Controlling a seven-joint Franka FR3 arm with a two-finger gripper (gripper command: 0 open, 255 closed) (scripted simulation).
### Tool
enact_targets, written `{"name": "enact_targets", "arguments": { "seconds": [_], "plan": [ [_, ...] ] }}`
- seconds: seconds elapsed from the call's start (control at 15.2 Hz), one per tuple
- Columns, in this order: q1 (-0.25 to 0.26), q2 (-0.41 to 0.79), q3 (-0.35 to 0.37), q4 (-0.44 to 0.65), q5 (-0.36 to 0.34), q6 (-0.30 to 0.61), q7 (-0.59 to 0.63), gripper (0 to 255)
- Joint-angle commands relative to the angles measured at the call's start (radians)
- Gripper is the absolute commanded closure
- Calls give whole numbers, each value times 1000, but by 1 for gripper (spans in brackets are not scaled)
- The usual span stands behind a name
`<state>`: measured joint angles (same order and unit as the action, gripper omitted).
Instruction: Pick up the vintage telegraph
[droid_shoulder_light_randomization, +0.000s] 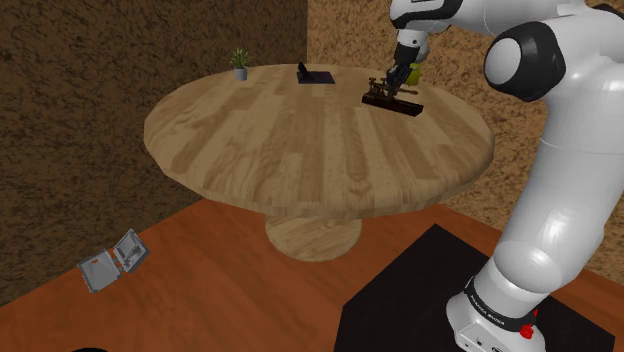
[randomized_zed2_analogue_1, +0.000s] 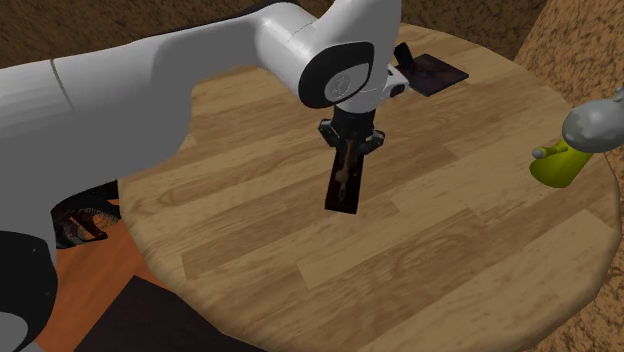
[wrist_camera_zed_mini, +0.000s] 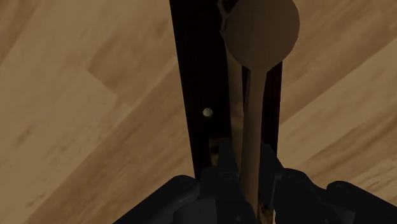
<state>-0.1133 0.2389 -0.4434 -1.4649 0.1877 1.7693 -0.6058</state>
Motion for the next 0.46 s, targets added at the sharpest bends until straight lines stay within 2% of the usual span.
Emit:
{"name": "enact_targets", "arguments": {
  "seconds": [0.0, 0.26, 0.4],
  "plan": [
    [-5, 9, -1, 40, 4, -31, 1, 255],
    [-13, 23, -2, 112, 9, -90, 3, 255],
    [-14, 23, -2, 115, 9, -93, 4, 255]
  ]
}}
